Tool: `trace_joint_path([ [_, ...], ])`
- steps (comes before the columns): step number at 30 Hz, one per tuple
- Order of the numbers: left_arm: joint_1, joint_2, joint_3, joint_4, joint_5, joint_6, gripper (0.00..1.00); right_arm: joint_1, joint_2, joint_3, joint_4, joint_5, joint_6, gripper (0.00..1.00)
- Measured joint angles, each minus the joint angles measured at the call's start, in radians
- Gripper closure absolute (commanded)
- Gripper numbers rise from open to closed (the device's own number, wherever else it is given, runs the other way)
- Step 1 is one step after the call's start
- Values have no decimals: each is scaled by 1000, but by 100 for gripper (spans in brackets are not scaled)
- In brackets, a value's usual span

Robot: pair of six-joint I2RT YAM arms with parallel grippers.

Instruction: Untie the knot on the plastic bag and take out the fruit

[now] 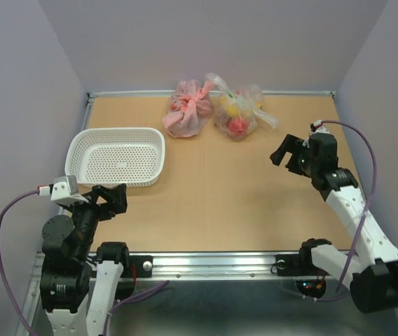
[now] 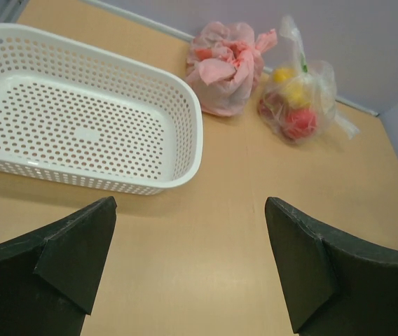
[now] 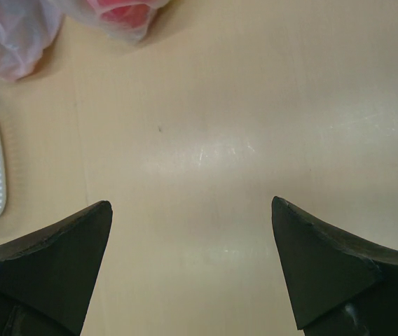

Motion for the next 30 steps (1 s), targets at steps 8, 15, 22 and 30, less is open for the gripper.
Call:
trace_joint_path([
  [8,0,1,-29,-39,51,1,1,3,475,150,150,-36,19,6],
  [15,0,27,-66,-84,77,-4,1,48,808,430,301,33,47,11],
  [22,0,41,-66,-114,90,-24,1,108,1119,775,399,110,41,11],
  [30,0,41,-62,-179,95,-35,2,141,1276,885,421,124,7,95],
])
